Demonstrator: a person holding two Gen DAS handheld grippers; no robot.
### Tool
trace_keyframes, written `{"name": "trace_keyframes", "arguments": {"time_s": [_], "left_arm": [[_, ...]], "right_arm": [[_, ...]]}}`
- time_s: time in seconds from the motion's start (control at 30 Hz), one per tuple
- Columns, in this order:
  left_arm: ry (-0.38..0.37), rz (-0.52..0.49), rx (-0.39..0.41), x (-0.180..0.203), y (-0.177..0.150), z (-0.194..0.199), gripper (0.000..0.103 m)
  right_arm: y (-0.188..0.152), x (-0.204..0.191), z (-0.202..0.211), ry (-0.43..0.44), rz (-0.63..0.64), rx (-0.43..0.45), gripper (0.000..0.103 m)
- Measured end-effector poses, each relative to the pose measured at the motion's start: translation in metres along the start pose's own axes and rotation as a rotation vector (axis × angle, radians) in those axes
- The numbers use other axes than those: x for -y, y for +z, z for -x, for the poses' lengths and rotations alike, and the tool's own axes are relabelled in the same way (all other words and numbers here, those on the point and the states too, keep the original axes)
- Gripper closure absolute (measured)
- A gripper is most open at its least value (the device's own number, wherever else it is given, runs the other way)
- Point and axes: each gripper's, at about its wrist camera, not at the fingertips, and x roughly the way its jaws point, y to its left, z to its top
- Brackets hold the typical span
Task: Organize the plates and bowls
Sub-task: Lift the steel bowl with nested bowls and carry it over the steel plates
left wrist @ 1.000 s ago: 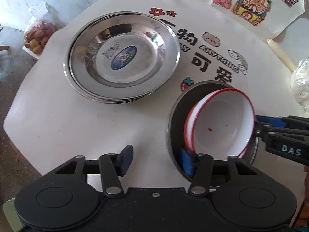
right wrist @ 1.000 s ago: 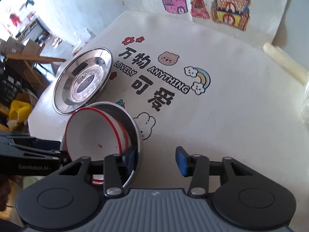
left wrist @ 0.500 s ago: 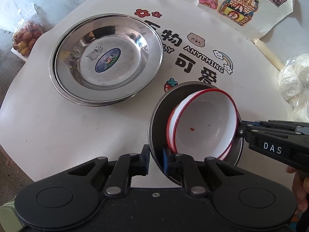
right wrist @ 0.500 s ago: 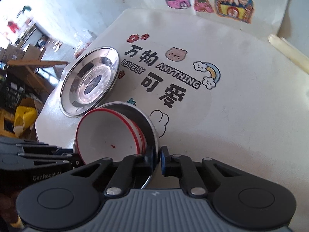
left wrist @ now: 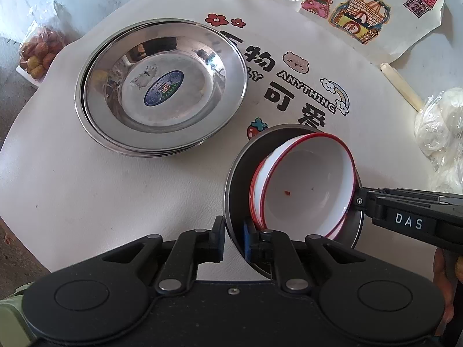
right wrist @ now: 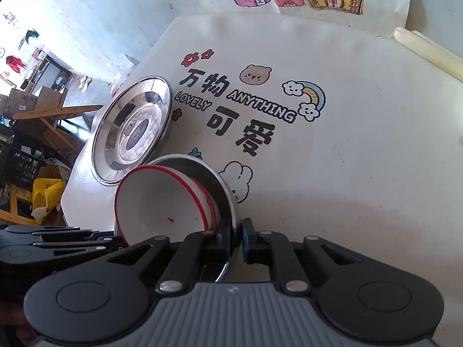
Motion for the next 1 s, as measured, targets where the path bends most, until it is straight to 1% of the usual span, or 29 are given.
{"name": "trace_keyframes", "arguments": {"time_s": [0.13, 0.3, 0.47, 0.7, 0.87, 1.0], "left_arm": [[0.004, -0.008, -0.006, 0.001, 0.000, 0.000, 0.091], [-0.007, -0.014, -0.020, -0.001, 0.000, 0.001, 0.092], [-0.006, -0.046, -0.025, 0.002, -0.003, 0.004, 0.094], [-0.021, -0.063, -0.030, 0.002, -0.005, 0.003, 0.095], [-0.029, -0.056, -0.029, -0.001, -0.007, 0.002, 0.095], [-0.050, -0.060, -0.042, -0.004, -0.004, 0.002, 0.095]], "right_arm": [[-0.001, 0.000, 0.000, 0.005, 0.006, -0.011, 0.094], [-0.006, 0.002, 0.000, 0.015, -0.018, -0.032, 0.093], [-0.018, -0.001, 0.003, 0.004, -0.033, -0.050, 0.093], [-0.033, -0.001, 0.009, -0.006, -0.065, -0.062, 0.092], [-0.034, -0.004, 0.010, -0.013, -0.063, -0.057, 0.092], [-0.035, -0.007, 0.010, -0.018, -0.063, -0.064, 0.092]]}}
